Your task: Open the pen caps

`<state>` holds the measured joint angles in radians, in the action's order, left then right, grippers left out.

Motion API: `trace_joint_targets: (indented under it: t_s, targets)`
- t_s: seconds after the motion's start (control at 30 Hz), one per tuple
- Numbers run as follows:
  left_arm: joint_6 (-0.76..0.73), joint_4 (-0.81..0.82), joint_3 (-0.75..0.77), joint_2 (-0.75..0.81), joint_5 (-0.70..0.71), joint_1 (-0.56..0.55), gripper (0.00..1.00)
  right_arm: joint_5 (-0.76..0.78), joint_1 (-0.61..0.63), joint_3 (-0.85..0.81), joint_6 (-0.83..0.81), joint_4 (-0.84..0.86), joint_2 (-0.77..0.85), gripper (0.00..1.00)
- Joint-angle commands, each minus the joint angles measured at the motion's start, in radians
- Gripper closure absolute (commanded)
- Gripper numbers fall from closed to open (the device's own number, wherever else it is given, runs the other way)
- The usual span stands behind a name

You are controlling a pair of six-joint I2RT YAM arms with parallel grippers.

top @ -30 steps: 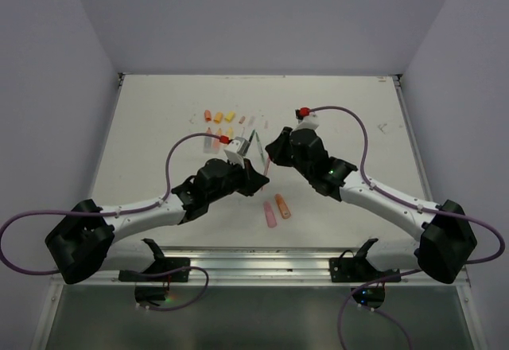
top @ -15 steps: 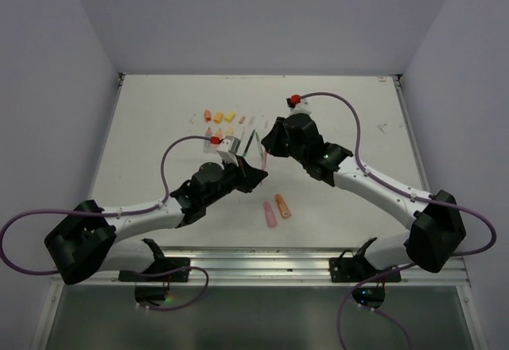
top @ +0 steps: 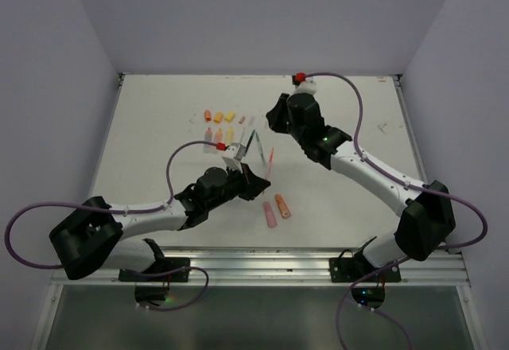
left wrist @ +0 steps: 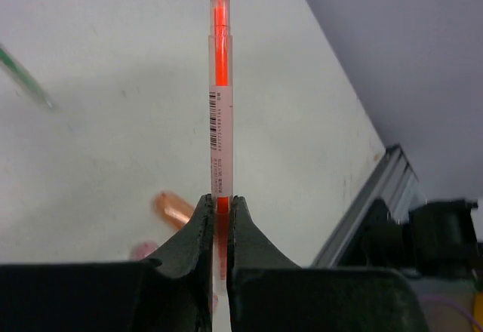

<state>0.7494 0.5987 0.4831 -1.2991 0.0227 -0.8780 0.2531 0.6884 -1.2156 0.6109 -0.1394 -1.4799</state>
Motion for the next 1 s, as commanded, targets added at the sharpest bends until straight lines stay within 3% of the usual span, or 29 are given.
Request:
trace_joint_targets:
  t_s: [0.0,0.3,0.63,0.97]
  targets:
    - [0.007,-0.120,-0.040,-0.025,-0.144,-0.044,1.00,0.193,-0.099,-0.111,-0.054,0.320,0.021,1.00]
    - [0.013,-0.140,-0.034,-0.025,-0.118,-0.044,1.00,0.169,-0.122,-0.211,-0.085,0.322,-0.023,0.99]
    - [0.031,-0.430,0.035,0.061,0.151,-0.024,1.00,0.121,-0.141,-0.435,-0.109,-0.190,-0.333,0.99]
    - [0.041,-0.458,0.028,0.052,0.134,0.059,1.00,0.061,-0.165,-0.574,-0.086,-0.298,-0.654,1.00]
